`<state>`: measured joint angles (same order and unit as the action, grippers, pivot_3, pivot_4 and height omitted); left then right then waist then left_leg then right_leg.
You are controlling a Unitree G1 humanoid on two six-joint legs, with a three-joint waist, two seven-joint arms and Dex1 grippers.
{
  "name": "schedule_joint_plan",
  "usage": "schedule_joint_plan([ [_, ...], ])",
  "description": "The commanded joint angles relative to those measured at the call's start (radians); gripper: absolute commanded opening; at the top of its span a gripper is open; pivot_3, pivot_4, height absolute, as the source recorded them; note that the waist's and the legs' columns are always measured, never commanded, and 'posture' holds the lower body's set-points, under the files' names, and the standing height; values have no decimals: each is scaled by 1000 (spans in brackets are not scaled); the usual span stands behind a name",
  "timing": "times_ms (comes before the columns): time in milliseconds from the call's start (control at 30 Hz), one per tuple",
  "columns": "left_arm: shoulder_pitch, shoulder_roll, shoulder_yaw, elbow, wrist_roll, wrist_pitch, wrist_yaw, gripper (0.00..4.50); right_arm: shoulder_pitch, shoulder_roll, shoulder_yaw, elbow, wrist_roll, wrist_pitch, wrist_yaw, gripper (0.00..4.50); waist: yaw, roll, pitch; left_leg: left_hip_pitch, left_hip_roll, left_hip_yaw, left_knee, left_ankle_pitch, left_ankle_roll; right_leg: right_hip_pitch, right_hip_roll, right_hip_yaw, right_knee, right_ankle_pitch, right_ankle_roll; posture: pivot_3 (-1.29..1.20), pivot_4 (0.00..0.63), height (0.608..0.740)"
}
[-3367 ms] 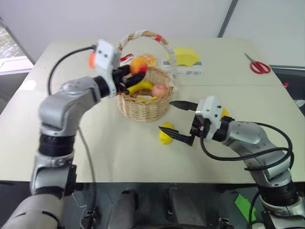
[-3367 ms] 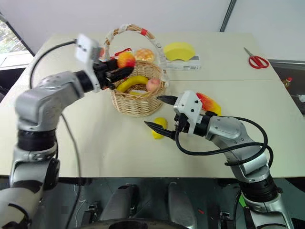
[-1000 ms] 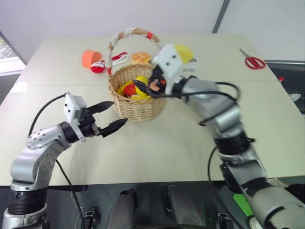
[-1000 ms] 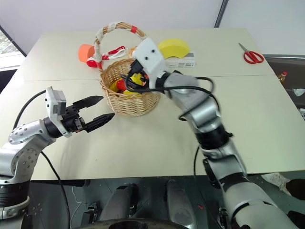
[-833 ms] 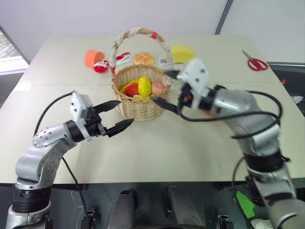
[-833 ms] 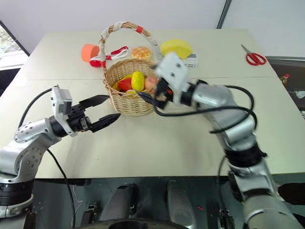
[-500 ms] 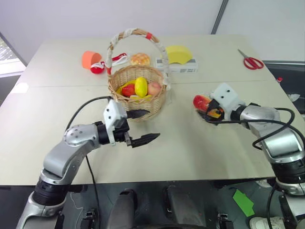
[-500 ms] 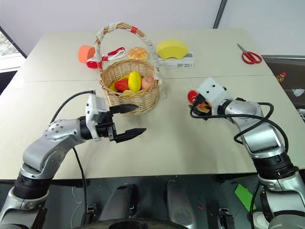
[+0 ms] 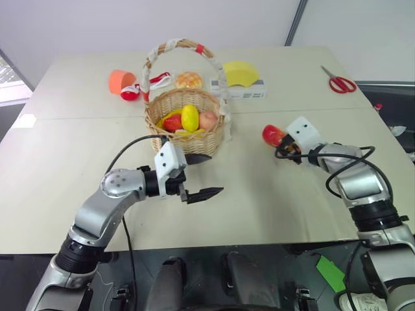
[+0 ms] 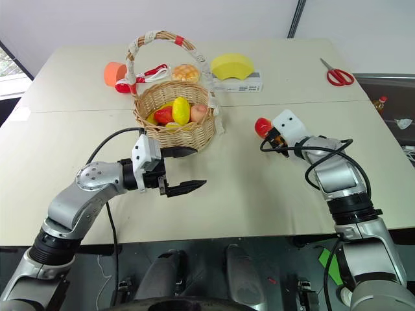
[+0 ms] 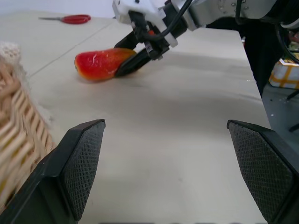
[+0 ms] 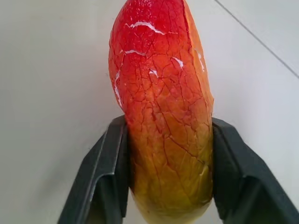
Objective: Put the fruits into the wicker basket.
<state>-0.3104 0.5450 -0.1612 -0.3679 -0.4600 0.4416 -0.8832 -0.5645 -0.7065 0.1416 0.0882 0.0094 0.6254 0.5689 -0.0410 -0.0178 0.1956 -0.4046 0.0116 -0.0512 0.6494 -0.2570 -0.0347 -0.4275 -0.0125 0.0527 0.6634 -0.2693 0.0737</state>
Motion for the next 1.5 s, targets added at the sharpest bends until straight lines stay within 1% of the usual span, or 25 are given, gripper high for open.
schedule_joint_plan([
  [33,33,27,93,-16,-9,-36,9,4500,16,-56,-32,-150,-19,-123,44,1636,-1,0,0,0,0,0,0,0,0,0,0,0,0,0,0,0,150,740],
  [100,52,40,158,-4,-35,-29,18,4500,44,-79,-49,-244,16,-187,103,1636,0,0,0,0,1,0,0,0,0,0,0,0,0,0,0,0,150,740],
  [133,65,51,210,5,-63,-21,19,4500,65,-87,-64,-322,70,-192,156,1636,-1,0,0,0,1,0,0,0,0,0,0,0,0,0,0,0,150,740],
  [233,99,90,339,35,-122,-5,7,4500,78,-80,-68,-503,198,-124,259,1636,-4,0,0,0,3,-2,0,0,0,0,1,0,0,0,0,0,150,740],
  [267,107,102,361,45,-129,-5,1,4500,61,-62,-57,-528,217,-103,262,1636,-3,0,0,0,3,-3,0,0,0,0,1,0,0,0,0,0,150,740],
  [300,116,117,378,56,-125,-9,-2,4500,9,4,-18,-533,226,-73,233,1636,-2,0,0,1,3,-4,0,0,0,0,1,0,1,0,0,0,150,740],
  [367,128,134,395,68,-116,-17,-3,4500,-87,137,62,-512,213,-39,173,1636,-9,0,0,2,3,-4,1,0,0,2,1,-1,1,0,0,0,150,740],
  [400,128,132,397,66,-118,-18,2,4500,-134,201,102,-475,178,-28,134,1636,-15,0,0,3,3,-3,1,0,0,2,1,0,2,0,-1,0,150,740],
  [500,129,119,392,45,-129,-15,18,4500,-249,330,151,-334,93,44,21,1636,-8,0,0,5,3,-4,0,1,-1,2,2,-1,3,1,-2,0,150,740],
  [600,136,101,388,19,-140,-9,42,4500,-339,423,158,-195,66,72,-41,1636,8,-1,0,1,2,-6,0,2,-3,0,-1,-2,2,1,-2,0,150,740],
  [667,141,93,382,7,-138,-8,54,4500,-373,457,164,-121,53,54,-51,1636,11,-1,-1,-2,0,-6,0,2,-3,-2,-4,-2,1,1,-2,0,150,740],
  [733,146,88,380,-4,-137,-6,63,4500,-387,469,169,-78,39,29,-49,2661,12,-1,-1,-3,-1,-5,0,2,-3,-3,-7,-2,1,1,-1,0,150,740],
  [767,150,86,382,-11,-138,-4,68,4500,-390,474,168,-71,37,18,-44,3035,13,-1,-1,-3,-2,-5,-1,2,-3,-4,-8,-2,1,1,-1,0,150,740],
  [867,156,85,388,-26,-144,5,79,4500,-388,473,157,-97,25,-62,-41,4468,11,-1,0,-3,-2,-5,-1,2,-3,-4,-8,-2,1,1,-1,0,150,740],
  [967,158,82,387,-36,-147,11,88,4500,-359,451,117,-190,76,-111,16,4468,3,-1,0,-3,-1,-5,-1,2,-3,-4,-7,-2,1,1,-1,0,150,740],
  [1033,160,71,384,-44,-152,13,98,4500,-283,405,57,-325,170,-110,96,4468,1,-1,0,-3,-1,-5,-1,2,-3,-4,-7,-3,2,1,-1,0,150,740],
  [1067,162,66,383,-49,-155,14,102,4500,-245,383,29,-383,212,-91,125,4468,3,-1,-1,-3,-1,-6,-1,2,-3,-3,-6,-3,2,1,-1,0,150,740],
  [1133,160,49,390,-52,-173,17,119,4500,-168,355,-42,-468,296,3,126,4468,6,-1,-1,-3,-1,-7,-1,2,-3,-2,-7,-3,1,1,-1,0,150,740],
  [1233,151,39,395,-51,-192,18,132,4500,-103,341,-114,-511,355,104,81,4468,-1,-1,-1,-2,-1,-6,0,1,-3,-2,-8,-3,1,1,-1,0,150,740],
  [1333,126,29,400,-31,-208,23,138,4500,-65,345,-141,-481,309,128,-19,4468,-4,-1,-1,0,0,-5,0,2,-3,-1,-5,-3,3,1,-1,0,150,740],
  [1433,103,26,384,-10,-208,20,132,4500,-89,411,-157,-386,281,117,-133,4468,-6,-1,-1,1,2,-6,0,2,-3,-1,1,-2,3,1,-2,0,150,740],
  [1500,86,20,369,2,-203,15,130,4500,-124,462,-148,-293,255,86,-191,4468,-6,-1,-1,1,2,-5,-1,2,-3,-1,1,-2,3,2,-2,0,150,740],
])
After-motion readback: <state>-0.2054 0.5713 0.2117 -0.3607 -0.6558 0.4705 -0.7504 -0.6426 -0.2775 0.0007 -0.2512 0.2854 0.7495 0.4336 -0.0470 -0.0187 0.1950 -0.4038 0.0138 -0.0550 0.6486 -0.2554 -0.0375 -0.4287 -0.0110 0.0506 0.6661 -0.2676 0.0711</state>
